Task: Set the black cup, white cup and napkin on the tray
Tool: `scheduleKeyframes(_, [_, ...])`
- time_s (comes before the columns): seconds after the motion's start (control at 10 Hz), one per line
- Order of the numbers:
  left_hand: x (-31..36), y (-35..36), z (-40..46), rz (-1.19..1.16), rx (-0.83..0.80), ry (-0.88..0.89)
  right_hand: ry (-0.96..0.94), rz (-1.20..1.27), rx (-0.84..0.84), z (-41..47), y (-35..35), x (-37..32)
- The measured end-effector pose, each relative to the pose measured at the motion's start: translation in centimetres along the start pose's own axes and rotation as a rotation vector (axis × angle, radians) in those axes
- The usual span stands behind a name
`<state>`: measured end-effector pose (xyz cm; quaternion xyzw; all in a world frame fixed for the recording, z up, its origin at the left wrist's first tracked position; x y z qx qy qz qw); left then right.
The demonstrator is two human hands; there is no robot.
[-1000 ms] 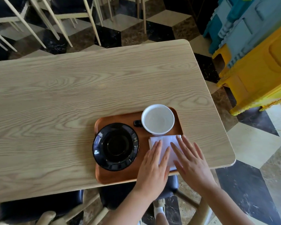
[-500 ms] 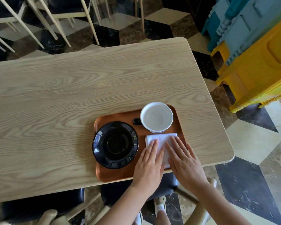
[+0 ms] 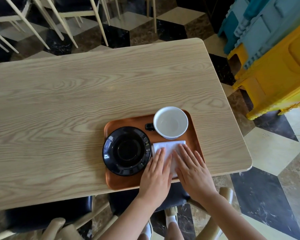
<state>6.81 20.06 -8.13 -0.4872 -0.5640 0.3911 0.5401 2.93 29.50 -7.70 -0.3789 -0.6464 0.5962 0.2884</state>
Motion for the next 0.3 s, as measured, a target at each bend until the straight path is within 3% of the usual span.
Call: scheduleKeyframes(0.3, [0.5, -2.7, 0.4, 0.044, -0.052, 0.007, 0.035, 0.045, 0.025, 1.0, -3.8, 0.3])
Point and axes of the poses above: each hand's wrist, its own z-axis towards the middle knuckle, its own y-axis out of the palm, x = y × z, the point moved 8 cm from there along z, towards the middle knuckle, and after that the axes turned 4 degrees about -z, right-handed, at the moved point
